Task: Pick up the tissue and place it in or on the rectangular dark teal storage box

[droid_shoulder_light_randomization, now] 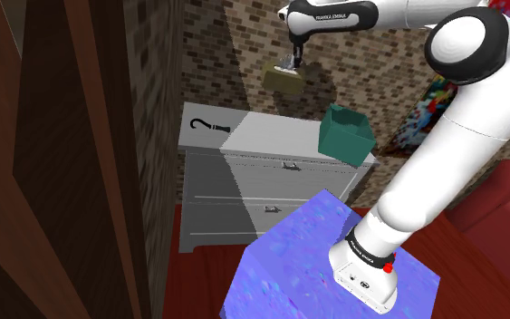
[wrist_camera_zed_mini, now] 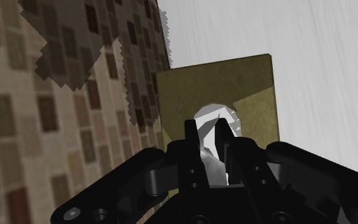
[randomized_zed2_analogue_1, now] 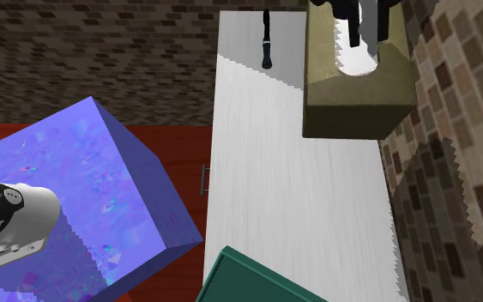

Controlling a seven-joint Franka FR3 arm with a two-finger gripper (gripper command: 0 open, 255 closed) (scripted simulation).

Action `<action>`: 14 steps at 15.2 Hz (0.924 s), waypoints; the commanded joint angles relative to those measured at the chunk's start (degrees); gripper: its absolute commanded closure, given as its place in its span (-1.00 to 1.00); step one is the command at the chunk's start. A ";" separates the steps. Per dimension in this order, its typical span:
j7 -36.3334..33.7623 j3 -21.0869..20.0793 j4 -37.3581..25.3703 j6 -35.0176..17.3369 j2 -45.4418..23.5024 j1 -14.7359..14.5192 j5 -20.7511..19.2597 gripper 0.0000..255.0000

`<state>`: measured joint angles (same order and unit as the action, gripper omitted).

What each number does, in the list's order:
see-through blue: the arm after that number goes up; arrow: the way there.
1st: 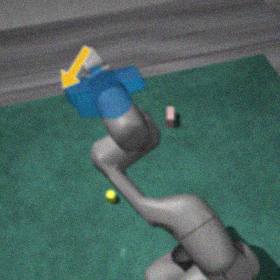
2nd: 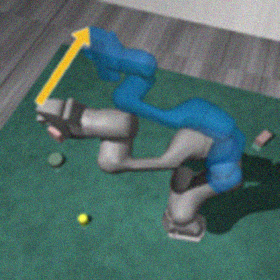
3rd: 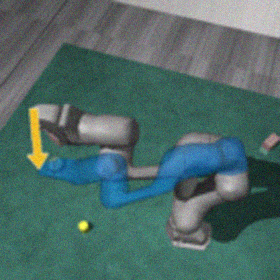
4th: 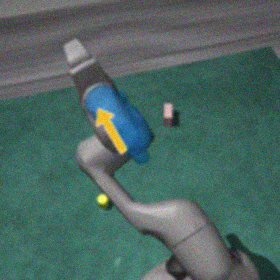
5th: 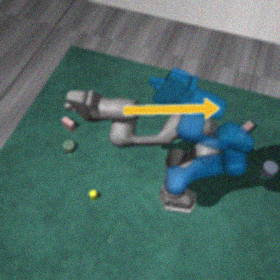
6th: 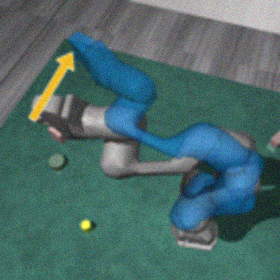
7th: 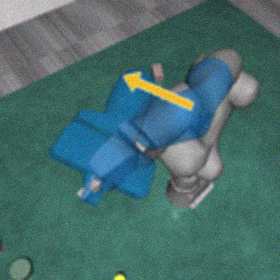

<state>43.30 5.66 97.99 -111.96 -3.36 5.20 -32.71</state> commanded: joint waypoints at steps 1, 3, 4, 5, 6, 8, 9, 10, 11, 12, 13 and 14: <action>2.06 1.14 2.68 -1.48 2.49 1.31 0.09 1.00; 4.05 2.34 4.90 -2.88 4.52 2.50 0.16 1.00; 5.09 2.97 5.90 -3.56 5.47 3.10 0.20 1.00; 6.16 3.61 6.83 -4.22 6.36 3.68 0.25 1.00; 7.26 4.28 7.69 -4.87 7.21 4.26 0.31 1.00; 9.53 5.67 9.21 -6.12 8.74 5.41 0.46 1.00; 10.70 6.39 9.86 -6.73 9.44 5.98 0.55 1.00; 11.90 7.11 10.44 -7.33 10.08 6.56 0.66 1.00; 13.13 7.86 10.96 -7.92 10.66 7.12 0.78 1.00; 14.38 8.61 11.42 -8.49 11.20 7.69 0.92 1.00; 15.66 9.40 11.81 -9.06 11.68 8.23 1.09 1.00; 16.97 10.20 12.13 -9.61 12.11 8.76 1.27 1.00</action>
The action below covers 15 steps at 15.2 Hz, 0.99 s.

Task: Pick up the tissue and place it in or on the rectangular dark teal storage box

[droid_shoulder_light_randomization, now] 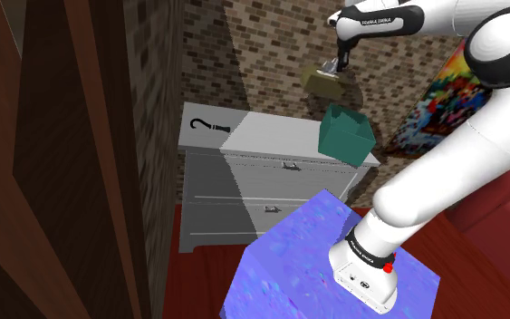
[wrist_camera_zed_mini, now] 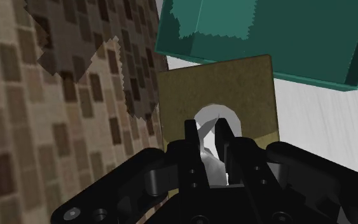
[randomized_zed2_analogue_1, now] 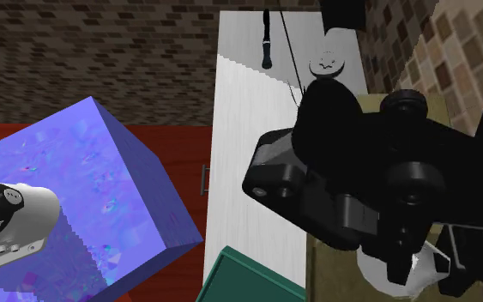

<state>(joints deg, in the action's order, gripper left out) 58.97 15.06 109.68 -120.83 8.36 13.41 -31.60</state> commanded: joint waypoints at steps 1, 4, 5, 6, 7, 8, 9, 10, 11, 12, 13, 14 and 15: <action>2.63 1.62 0.70 -1.28 0.75 1.07 0.38 1.00; 6.79 4.16 1.08 -2.85 1.53 2.61 1.21 1.00; 8.23 5.04 1.08 -3.36 1.67 3.11 1.56 1.00; 9.70 5.93 1.01 -3.85 1.76 3.59 1.96 1.00; 11.20 6.83 0.88 -4.34 1.78 4.07 2.40 1.00; 12.73 7.77 0.69 -4.81 1.75 4.52 2.88 1.00; 14.29 8.70 0.43 -5.27 1.65 4.98 3.43 1.00; 15.89 9.64 0.11 -5.72 1.49 5.42 4.03 1.00; 17.52 10.62 -0.27 -6.15 1.26 5.84 4.69 1.00; 19.19 11.59 -0.72 -6.57 0.97 6.26 5.42 1.00; 20.91 12.55 -1.24 -6.98 0.61 6.71 6.24 1.00; 23.94 14.25 -2.27 -7.62 -0.17 7.43 7.81 1.00; 23.66 14.28 -1.51 -8.34 -0.15 7.49 7.60 1.00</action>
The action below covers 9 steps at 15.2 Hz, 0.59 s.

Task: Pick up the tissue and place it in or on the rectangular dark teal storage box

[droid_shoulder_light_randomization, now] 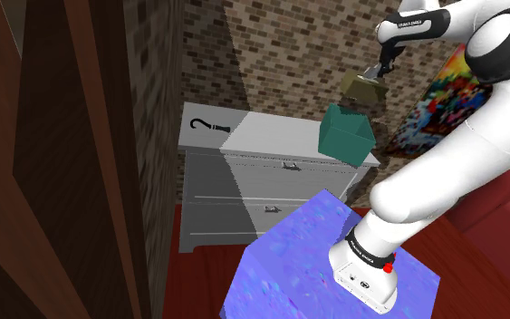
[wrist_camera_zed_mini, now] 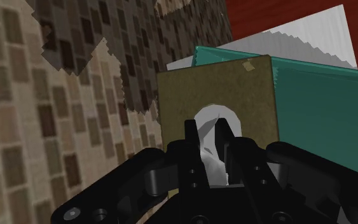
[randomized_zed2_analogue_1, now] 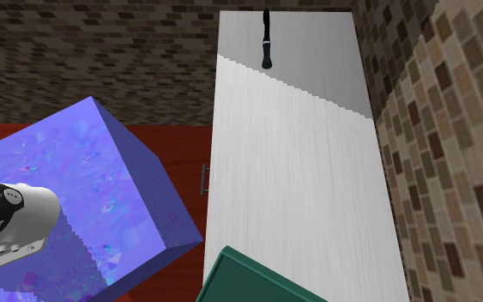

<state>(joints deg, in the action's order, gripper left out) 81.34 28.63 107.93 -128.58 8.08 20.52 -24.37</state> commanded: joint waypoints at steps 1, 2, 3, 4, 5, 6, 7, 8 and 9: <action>1.00 0.75 1.00 -1.31 0.13 0.45 0.17 1.00; 0.72 0.80 1.73 -2.03 0.12 0.50 -0.03 1.00; 0.44 0.84 2.45 -2.74 0.10 0.57 -0.23 1.00; 0.16 0.89 3.16 -3.46 0.06 0.63 -0.43 1.00; -0.12 0.93 3.86 -4.18 0.00 0.69 -0.63 1.00; -0.40 0.98 4.54 -4.90 -0.07 0.76 -0.82 1.00; -0.68 1.03 5.21 -5.62 -0.15 0.83 -1.01 1.00; -0.95 1.09 5.87 -6.34 -0.25 0.89 -1.20 1.00; -1.23 1.14 6.51 -7.06 -0.36 0.96 -1.39 1.00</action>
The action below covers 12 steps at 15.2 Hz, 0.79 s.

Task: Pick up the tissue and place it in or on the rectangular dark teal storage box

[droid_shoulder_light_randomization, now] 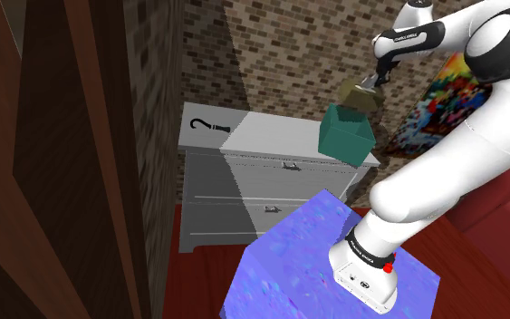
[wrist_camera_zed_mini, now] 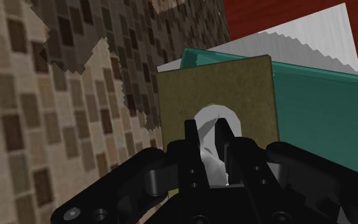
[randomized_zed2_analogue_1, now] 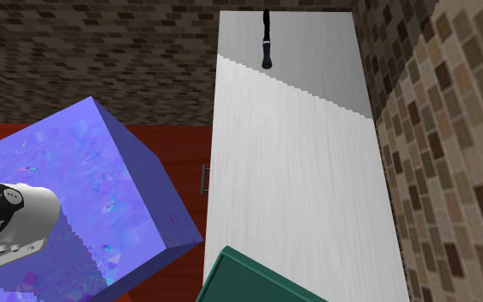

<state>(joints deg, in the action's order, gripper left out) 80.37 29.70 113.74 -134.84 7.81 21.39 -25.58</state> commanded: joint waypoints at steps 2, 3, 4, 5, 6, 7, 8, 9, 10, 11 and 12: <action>-0.82 0.19 1.95 -2.25 -0.35 0.22 -0.57 1.00; -1.10 0.25 2.55 -2.98 -0.50 0.29 -0.75 1.00; -1.37 0.31 3.15 -3.71 -0.67 0.36 -0.94 1.00; -1.65 0.38 3.73 -4.43 -0.85 0.43 -1.12 1.00; -1.93 0.44 4.30 -5.16 -1.04 0.50 -1.31 1.00; -2.21 0.51 4.86 -5.90 -1.25 0.57 -1.49 1.00; -2.49 0.57 5.40 -6.63 -1.47 0.64 -1.67 1.00; -2.78 0.64 5.94 -7.36 -1.70 0.71 -1.85 1.00; -3.06 0.71 6.46 -8.10 -1.95 0.78 -2.03 1.00; -3.34 0.78 6.97 -8.83 -2.21 0.85 -2.21 1.00; -3.63 0.85 7.46 -9.57 -2.49 0.93 -2.39 1.00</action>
<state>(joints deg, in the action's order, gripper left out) 77.27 30.51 120.39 -143.46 5.50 22.23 -27.57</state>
